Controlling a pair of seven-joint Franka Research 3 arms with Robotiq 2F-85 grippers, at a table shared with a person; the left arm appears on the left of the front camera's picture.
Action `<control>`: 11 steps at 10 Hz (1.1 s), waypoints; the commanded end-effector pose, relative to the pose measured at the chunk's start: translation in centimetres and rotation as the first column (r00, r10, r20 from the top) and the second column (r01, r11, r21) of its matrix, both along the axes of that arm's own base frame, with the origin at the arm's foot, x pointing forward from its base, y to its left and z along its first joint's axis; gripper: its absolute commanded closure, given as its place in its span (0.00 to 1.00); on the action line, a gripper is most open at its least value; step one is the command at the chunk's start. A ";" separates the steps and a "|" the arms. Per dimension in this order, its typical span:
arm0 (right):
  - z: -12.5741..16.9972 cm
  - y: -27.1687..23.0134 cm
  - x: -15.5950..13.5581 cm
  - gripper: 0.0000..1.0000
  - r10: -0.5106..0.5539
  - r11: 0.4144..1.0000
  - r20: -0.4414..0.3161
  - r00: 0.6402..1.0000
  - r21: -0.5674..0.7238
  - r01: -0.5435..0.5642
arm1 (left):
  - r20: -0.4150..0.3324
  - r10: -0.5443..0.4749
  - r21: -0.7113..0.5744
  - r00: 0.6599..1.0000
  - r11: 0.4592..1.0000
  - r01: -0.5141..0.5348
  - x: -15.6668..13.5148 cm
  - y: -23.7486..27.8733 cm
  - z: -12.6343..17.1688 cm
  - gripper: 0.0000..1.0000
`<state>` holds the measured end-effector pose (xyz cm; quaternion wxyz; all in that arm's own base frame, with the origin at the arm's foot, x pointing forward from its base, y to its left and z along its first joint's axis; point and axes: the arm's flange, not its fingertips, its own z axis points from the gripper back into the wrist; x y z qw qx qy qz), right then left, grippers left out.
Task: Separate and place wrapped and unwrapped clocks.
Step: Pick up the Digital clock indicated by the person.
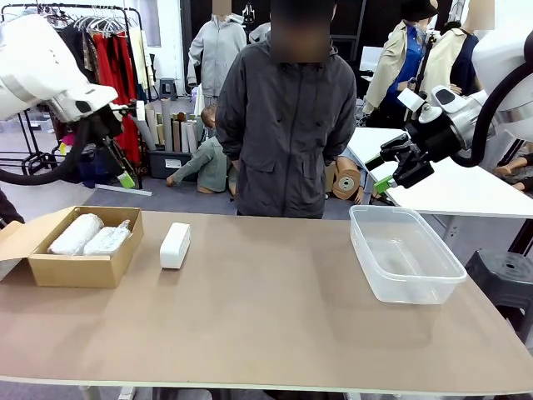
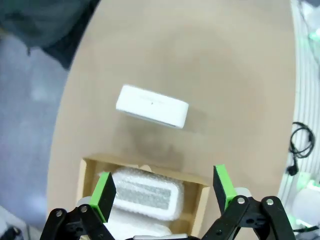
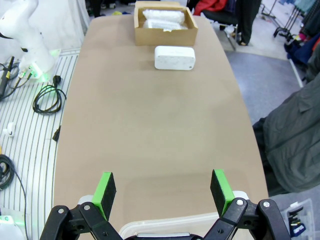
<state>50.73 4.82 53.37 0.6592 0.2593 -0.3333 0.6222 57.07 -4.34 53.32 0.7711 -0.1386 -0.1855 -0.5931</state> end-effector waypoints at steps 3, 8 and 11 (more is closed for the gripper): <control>0.1 0.1 -0.1 0.00 0.004 1.000 0.005 1.000 -0.002 -0.004 | 0.197 -0.260 -0.187 0.946 0.937 0.296 -1.1 2.7 1.7 0.00; 0.1 0.1 -0.1 0.00 0.004 1.000 0.005 1.000 -0.002 -0.004 | 0.286 -0.283 -0.277 0.916 0.890 0.362 -0.4 5.7 2.6 0.00; 0.1 0.1 -0.1 0.00 0.004 1.000 0.005 1.000 -0.002 -0.004 | 0.245 -0.212 -0.361 0.946 0.886 0.292 0.7 7.6 1.8 0.00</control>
